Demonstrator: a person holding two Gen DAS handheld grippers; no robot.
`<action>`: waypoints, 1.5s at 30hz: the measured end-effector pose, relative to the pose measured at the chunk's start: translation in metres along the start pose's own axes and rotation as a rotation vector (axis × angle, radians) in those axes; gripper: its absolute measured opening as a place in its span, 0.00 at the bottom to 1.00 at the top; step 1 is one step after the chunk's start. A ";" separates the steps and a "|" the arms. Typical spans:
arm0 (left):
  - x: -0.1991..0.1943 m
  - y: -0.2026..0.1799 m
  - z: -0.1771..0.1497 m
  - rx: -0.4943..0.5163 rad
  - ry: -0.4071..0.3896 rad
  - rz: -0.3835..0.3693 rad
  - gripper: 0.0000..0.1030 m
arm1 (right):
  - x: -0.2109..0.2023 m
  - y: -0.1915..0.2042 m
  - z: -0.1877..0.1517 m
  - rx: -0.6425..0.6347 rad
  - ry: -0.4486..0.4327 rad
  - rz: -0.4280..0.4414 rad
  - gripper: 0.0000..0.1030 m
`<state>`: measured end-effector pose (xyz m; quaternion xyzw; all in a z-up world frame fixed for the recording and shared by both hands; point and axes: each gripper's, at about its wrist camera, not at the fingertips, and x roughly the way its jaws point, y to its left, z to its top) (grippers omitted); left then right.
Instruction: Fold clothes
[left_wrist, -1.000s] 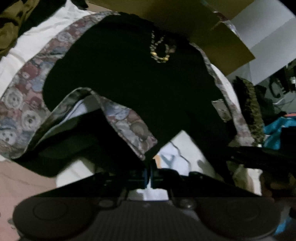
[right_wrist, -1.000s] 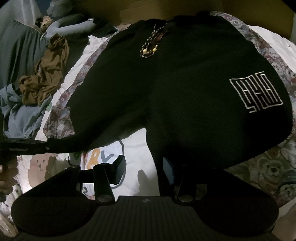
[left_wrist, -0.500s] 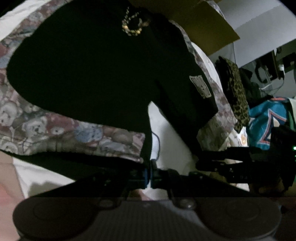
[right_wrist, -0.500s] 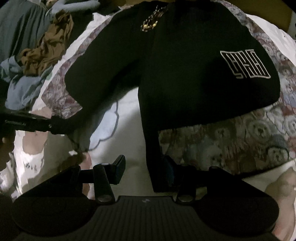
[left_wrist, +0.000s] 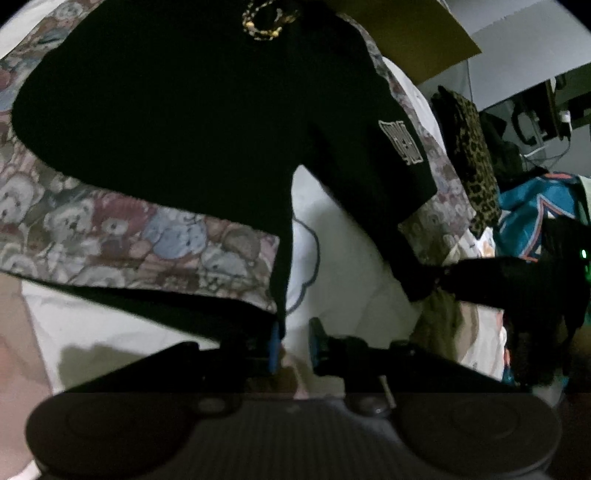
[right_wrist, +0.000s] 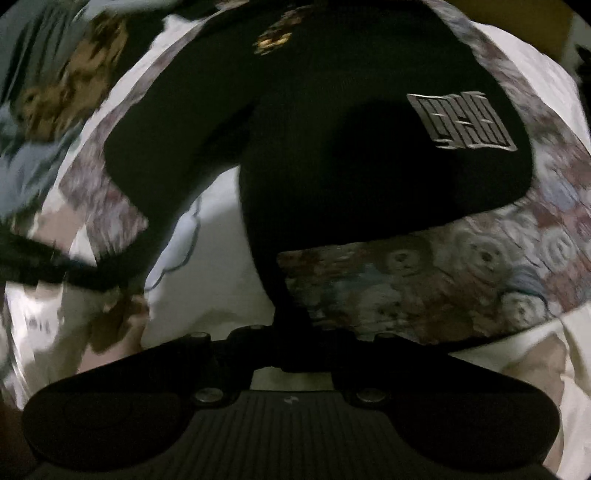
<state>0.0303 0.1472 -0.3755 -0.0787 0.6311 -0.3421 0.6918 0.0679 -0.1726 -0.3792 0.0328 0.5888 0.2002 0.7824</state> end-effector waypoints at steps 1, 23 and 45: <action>-0.003 0.000 -0.001 0.001 0.000 -0.002 0.16 | -0.002 -0.004 0.001 0.017 -0.001 0.007 0.03; -0.014 0.009 0.038 0.040 -0.122 0.101 0.17 | -0.011 -0.018 0.007 0.140 0.025 0.180 0.44; -0.002 0.019 0.023 0.059 -0.010 0.135 0.16 | -0.063 -0.168 0.018 0.294 -0.258 -0.516 0.45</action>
